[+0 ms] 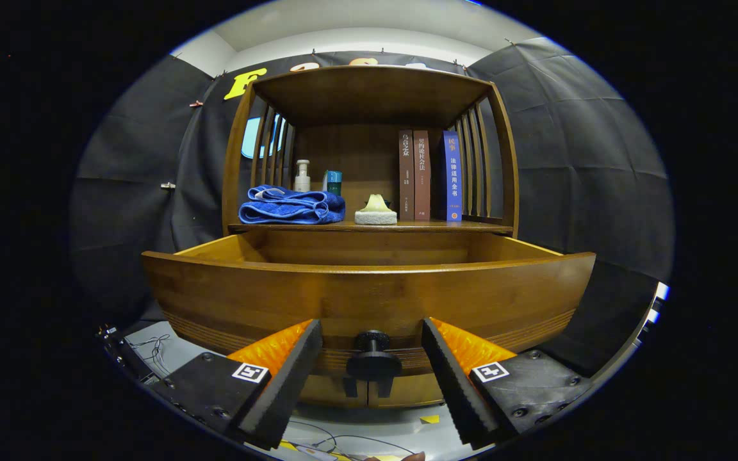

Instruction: Pull open the drawer, take out the items inside it, and place them on the countertop above the cabinet.

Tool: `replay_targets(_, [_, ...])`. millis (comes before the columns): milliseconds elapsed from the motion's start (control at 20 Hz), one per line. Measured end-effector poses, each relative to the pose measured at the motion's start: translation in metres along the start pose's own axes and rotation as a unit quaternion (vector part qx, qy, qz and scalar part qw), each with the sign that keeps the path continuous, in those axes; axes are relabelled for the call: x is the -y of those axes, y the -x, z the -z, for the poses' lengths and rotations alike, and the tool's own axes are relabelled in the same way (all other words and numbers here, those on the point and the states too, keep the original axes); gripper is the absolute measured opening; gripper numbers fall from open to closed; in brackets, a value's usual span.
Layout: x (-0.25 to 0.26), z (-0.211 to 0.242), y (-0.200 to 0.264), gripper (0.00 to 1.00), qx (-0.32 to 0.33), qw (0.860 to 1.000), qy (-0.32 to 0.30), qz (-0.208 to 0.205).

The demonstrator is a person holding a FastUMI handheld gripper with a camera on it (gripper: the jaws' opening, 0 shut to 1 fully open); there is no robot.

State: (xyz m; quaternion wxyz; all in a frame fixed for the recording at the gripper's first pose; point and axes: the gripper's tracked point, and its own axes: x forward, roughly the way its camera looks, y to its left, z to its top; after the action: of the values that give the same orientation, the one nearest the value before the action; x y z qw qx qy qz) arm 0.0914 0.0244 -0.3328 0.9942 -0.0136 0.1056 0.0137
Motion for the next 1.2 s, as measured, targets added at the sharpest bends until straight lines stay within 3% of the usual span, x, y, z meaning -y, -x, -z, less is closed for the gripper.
replay_targets(750, [-0.002,-0.005,-0.006,1.00,0.000,1.000,0.007,0.005])
replay_targets(1200, [-0.003,-0.020,-0.051,1.00,0.000,1.000,0.010,0.006])
